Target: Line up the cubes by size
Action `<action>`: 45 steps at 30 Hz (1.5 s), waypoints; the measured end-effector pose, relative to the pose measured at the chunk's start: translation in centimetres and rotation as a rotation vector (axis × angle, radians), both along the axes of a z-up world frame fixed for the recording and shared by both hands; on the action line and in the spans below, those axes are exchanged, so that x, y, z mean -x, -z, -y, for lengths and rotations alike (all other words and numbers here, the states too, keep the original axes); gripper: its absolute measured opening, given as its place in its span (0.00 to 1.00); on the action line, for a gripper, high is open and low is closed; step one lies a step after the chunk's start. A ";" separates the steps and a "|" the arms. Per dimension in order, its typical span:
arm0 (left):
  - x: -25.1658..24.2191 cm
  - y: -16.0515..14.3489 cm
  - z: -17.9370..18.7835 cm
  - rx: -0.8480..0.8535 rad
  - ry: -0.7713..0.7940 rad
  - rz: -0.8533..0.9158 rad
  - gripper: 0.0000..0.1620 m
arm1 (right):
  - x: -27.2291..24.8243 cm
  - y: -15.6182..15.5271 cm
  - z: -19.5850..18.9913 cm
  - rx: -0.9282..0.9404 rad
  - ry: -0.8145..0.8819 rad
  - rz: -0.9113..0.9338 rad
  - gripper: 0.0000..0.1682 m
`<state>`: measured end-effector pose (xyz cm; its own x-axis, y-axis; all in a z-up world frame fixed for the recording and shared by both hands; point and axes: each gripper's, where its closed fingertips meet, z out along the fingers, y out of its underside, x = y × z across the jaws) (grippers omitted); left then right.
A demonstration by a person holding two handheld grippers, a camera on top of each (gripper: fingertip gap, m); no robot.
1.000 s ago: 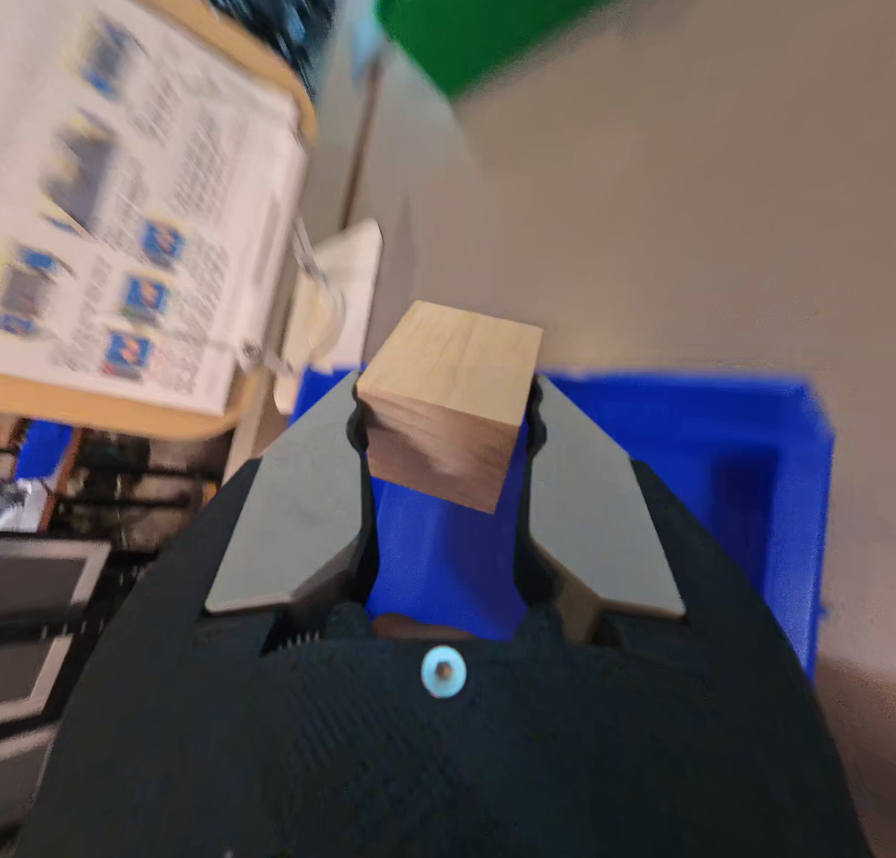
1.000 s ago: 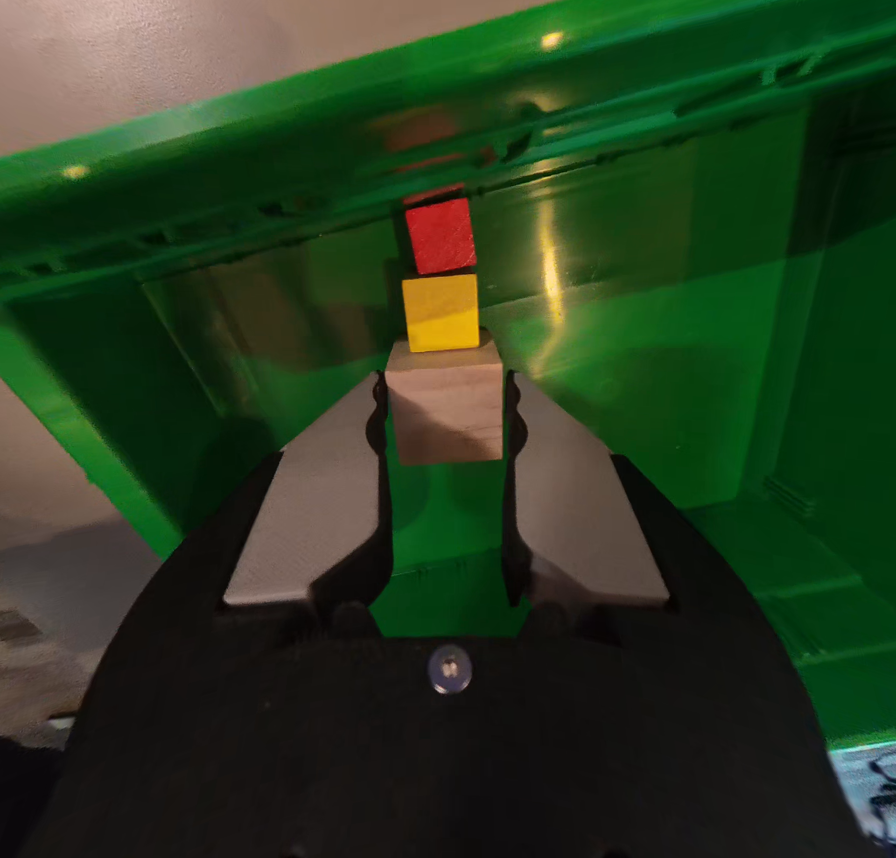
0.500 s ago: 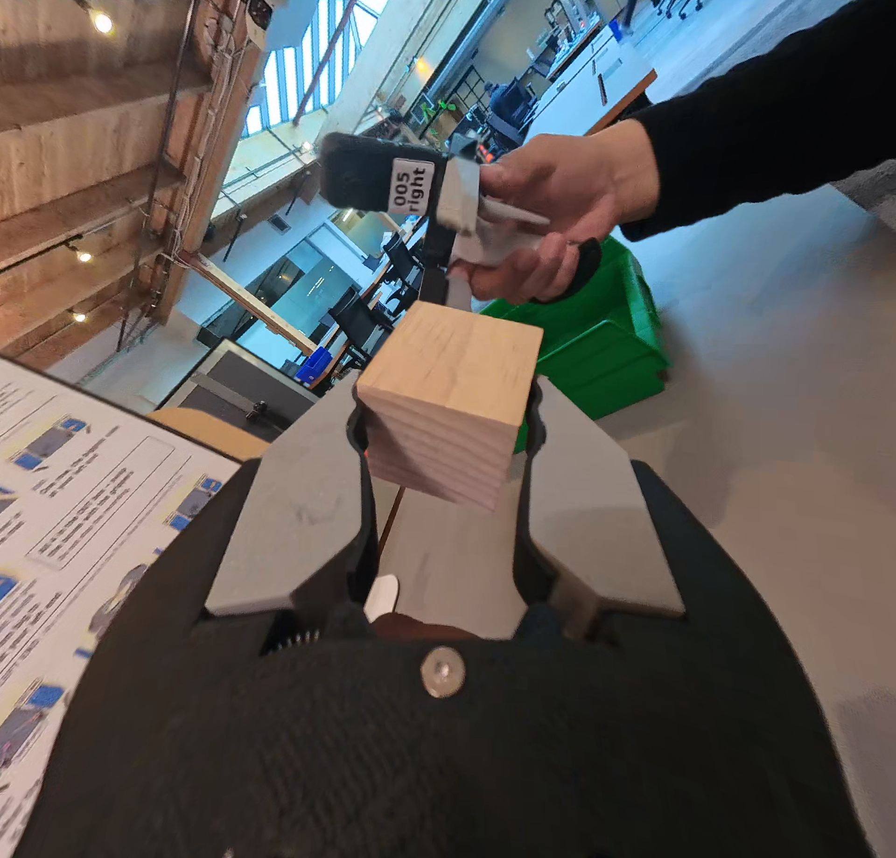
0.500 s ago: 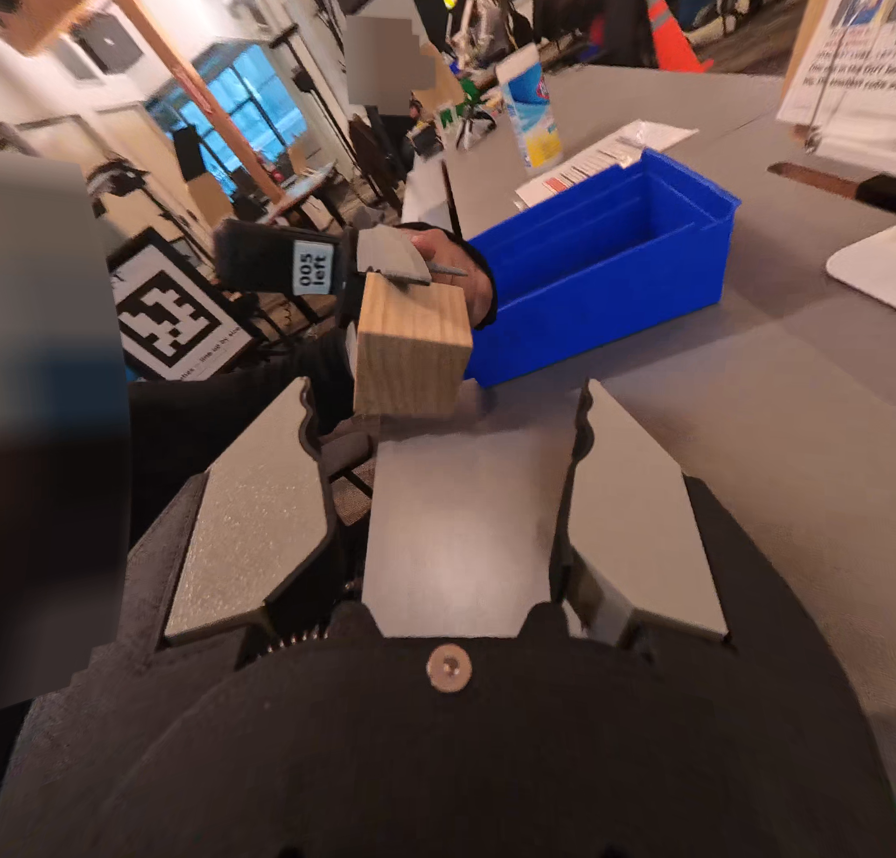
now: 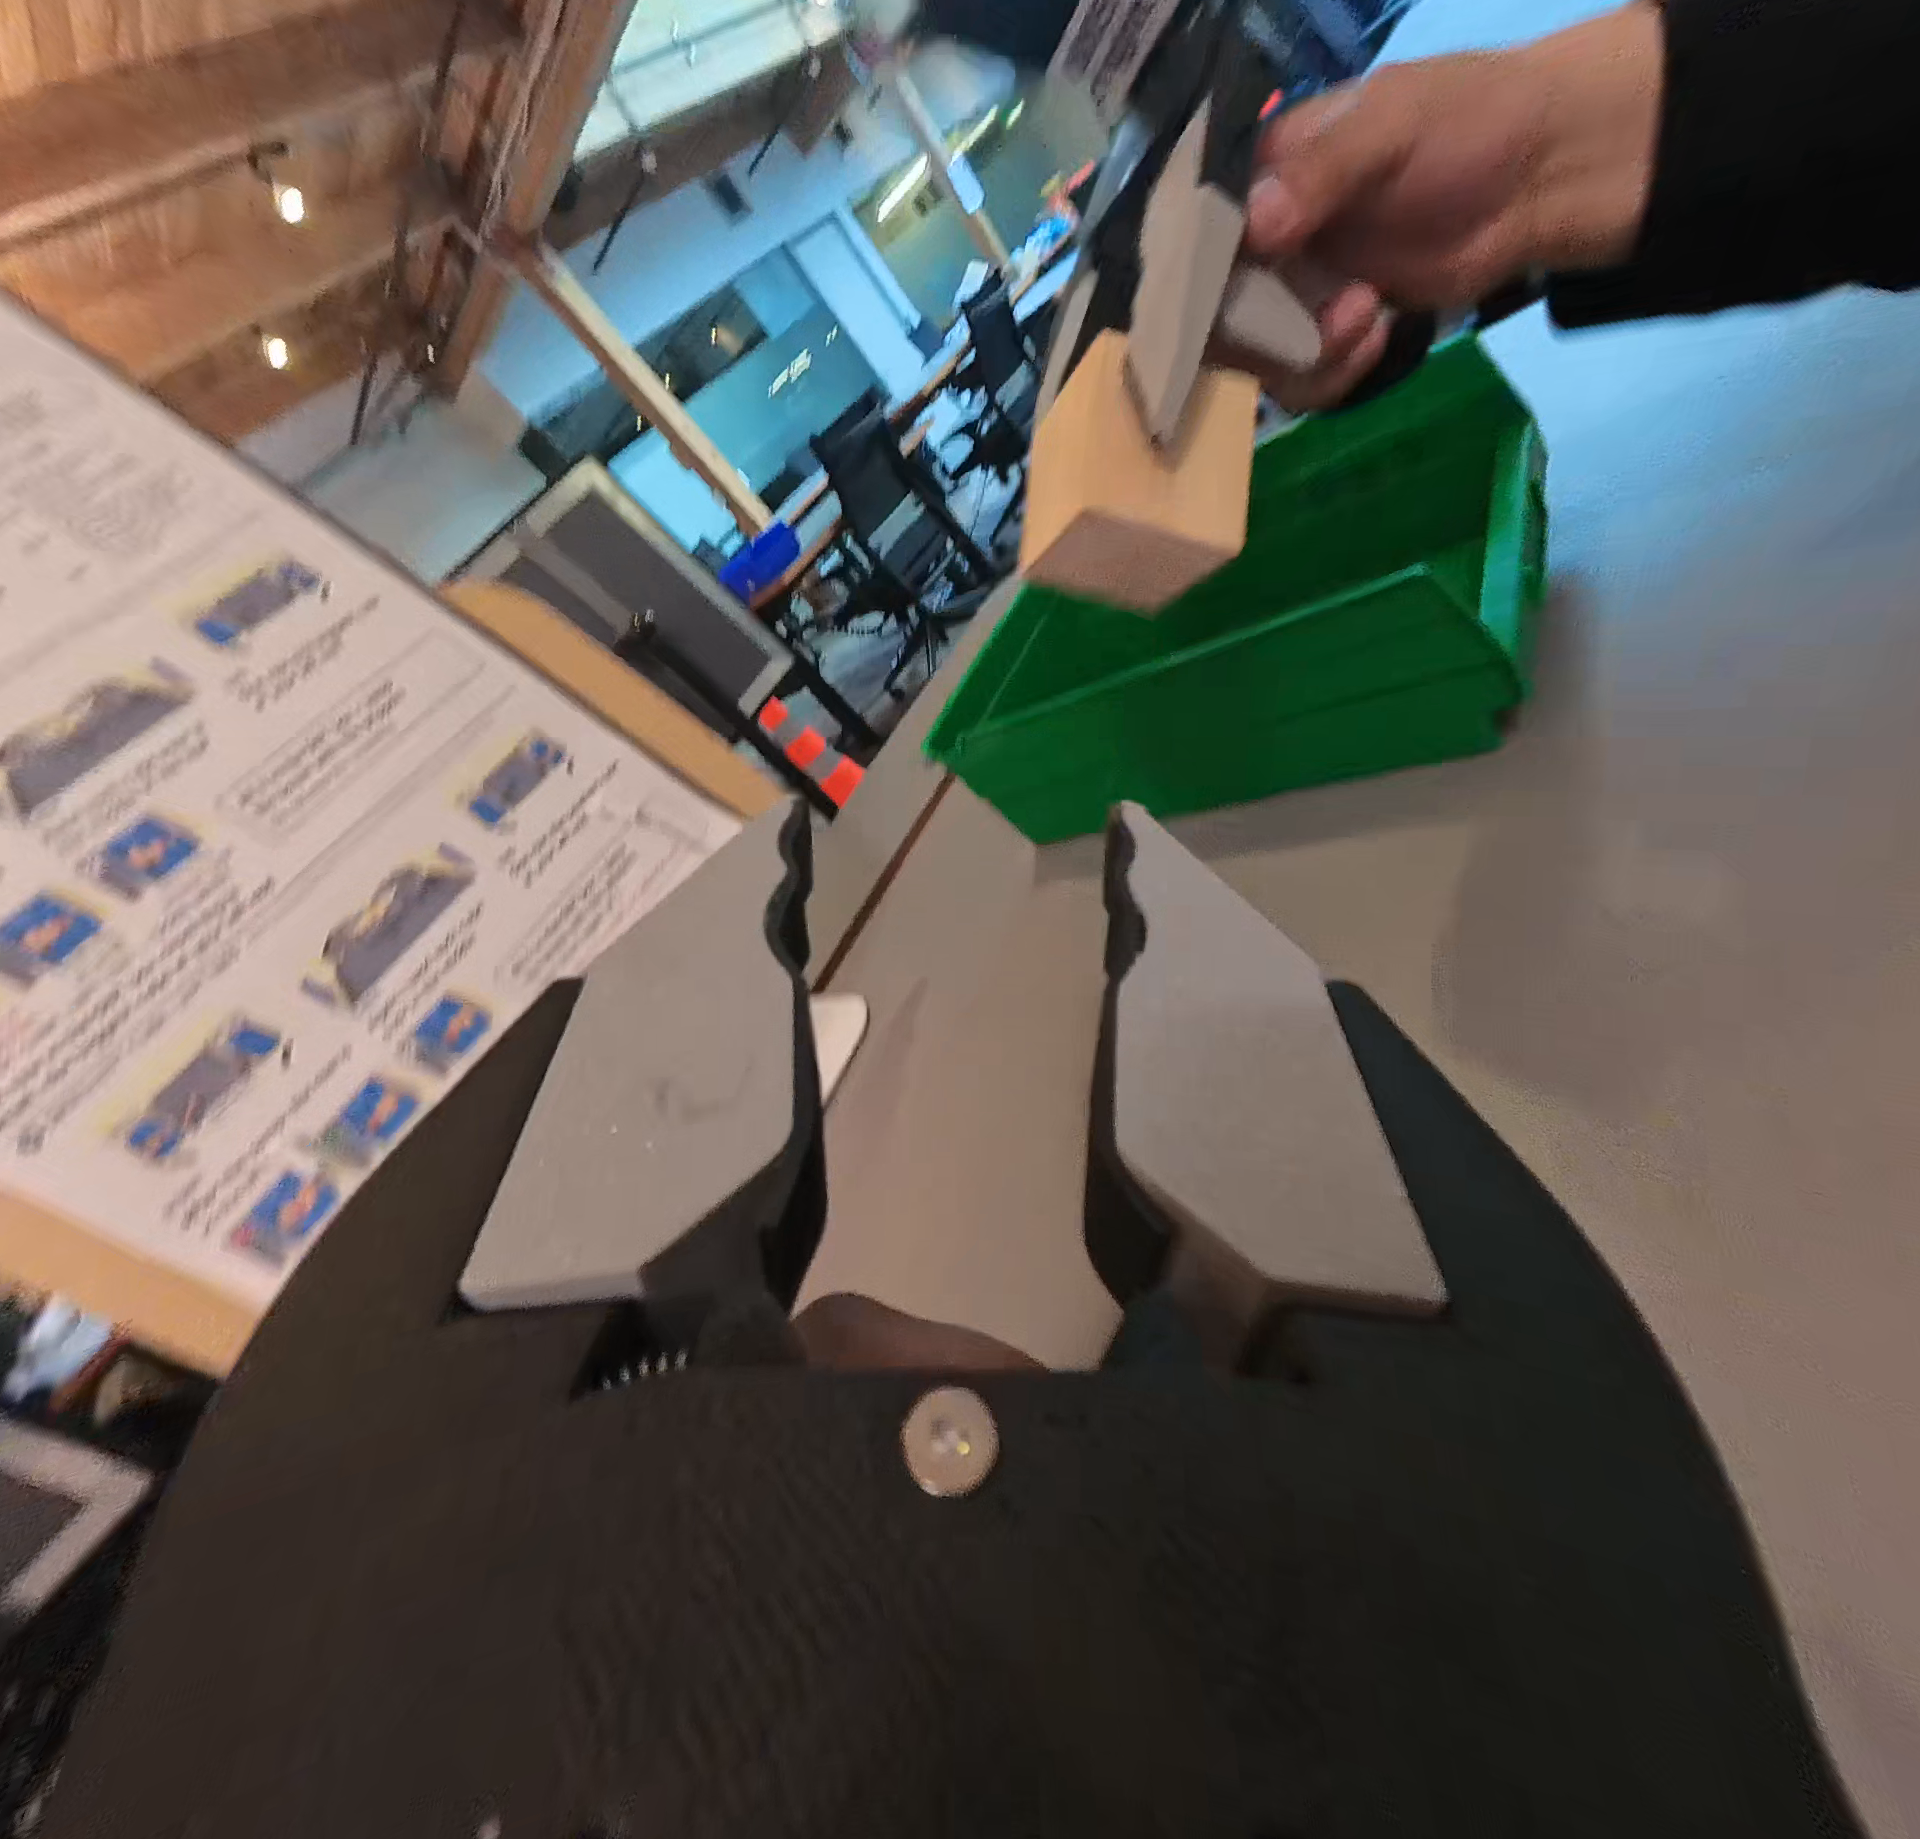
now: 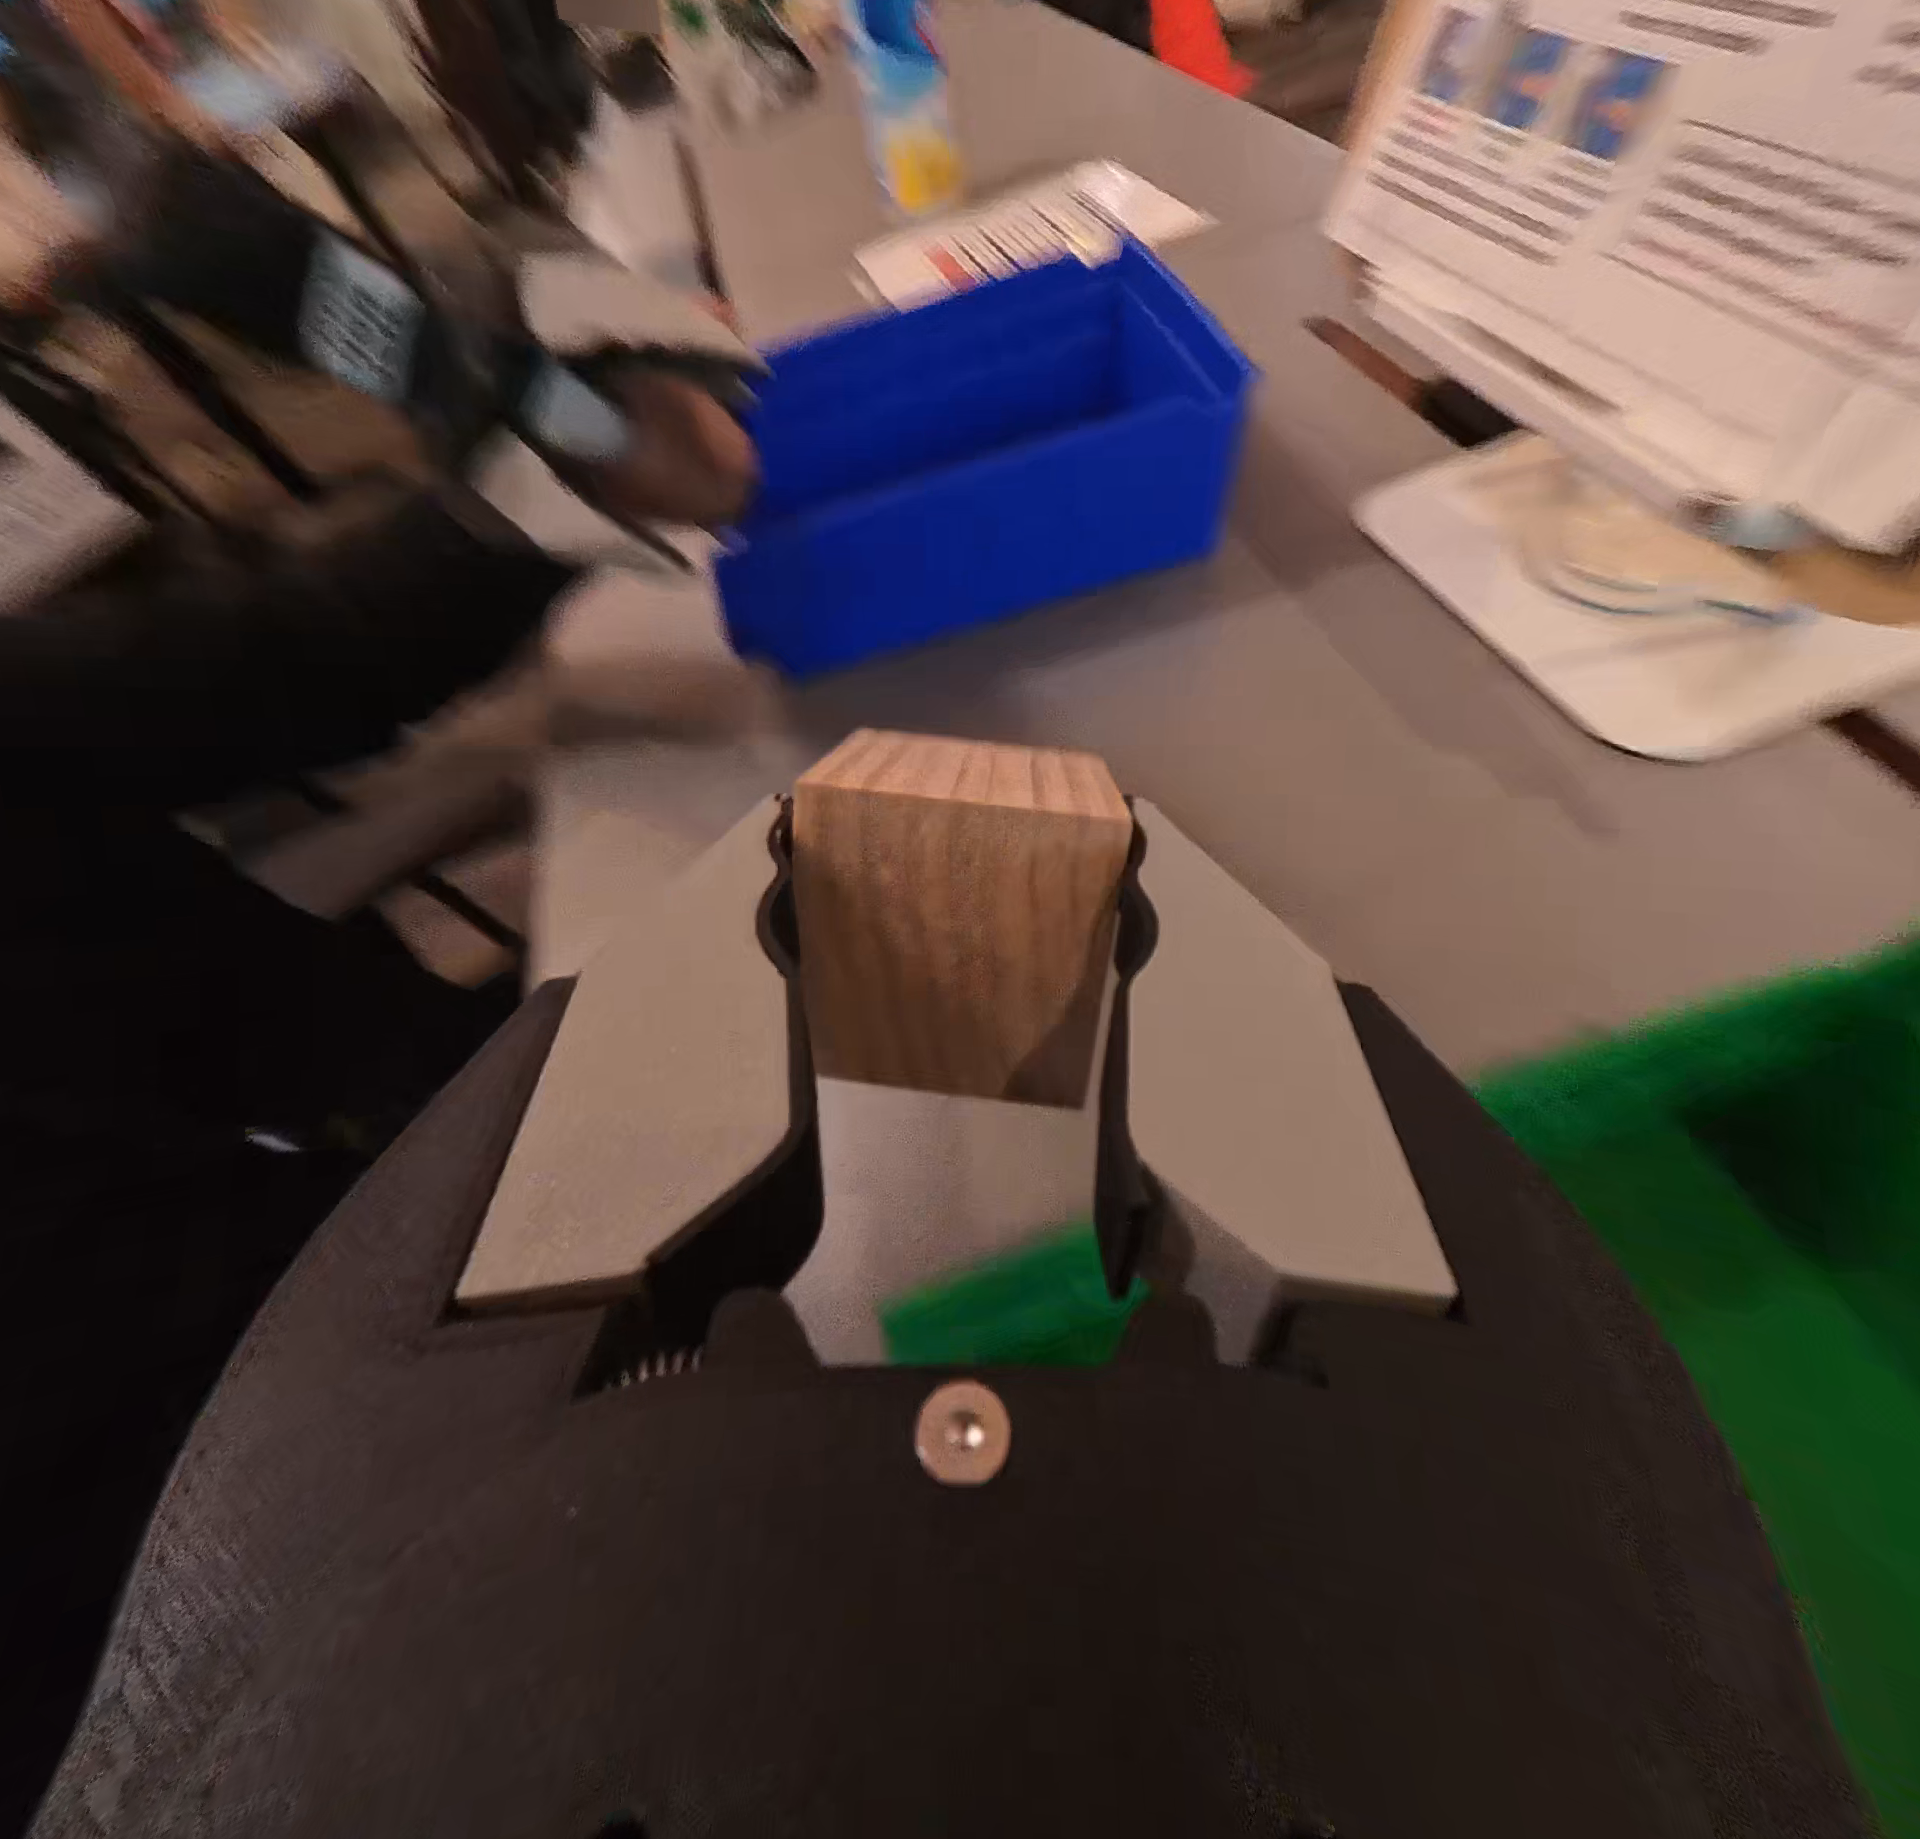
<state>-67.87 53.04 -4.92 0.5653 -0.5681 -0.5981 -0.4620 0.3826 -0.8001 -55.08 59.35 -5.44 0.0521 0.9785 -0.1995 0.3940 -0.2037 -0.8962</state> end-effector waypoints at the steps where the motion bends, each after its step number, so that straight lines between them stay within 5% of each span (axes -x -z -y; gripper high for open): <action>1: 1.4 0.7 0.3 0.031 -0.022 -0.005 0.36 | -1.8 1.0 -1.6 -0.078 0.046 0.094 0.35; 7: 9.2 4.6 0.9 0.116 -0.217 -0.017 0.36 | -12.5 7.2 -8.2 -0.467 0.137 0.726 0.35; 14: 13.7 6.0 3.8 0.165 -0.309 0.069 0.37 | -17.9 15.3 -8.4 -0.442 -0.083 1.150 0.35; 26: 13.3 10.0 5.3 0.252 -0.325 -0.008 0.38 | -15.7 17.8 -9.7 -0.375 -0.115 1.009 0.34; 34: 12.4 12.5 5.8 0.338 -0.312 -0.016 0.45 | -14.2 13.1 -7.6 -0.344 -0.007 0.796 0.42; 40: 14.3 14.2 6.2 0.399 -0.536 0.002 0.46 | -11.5 9.7 -1.8 -0.355 0.154 0.544 0.46; 45: 16.1 13.7 6.4 0.311 -0.831 0.104 0.47 | -8.6 12.1 2.4 -0.295 0.423 0.430 0.52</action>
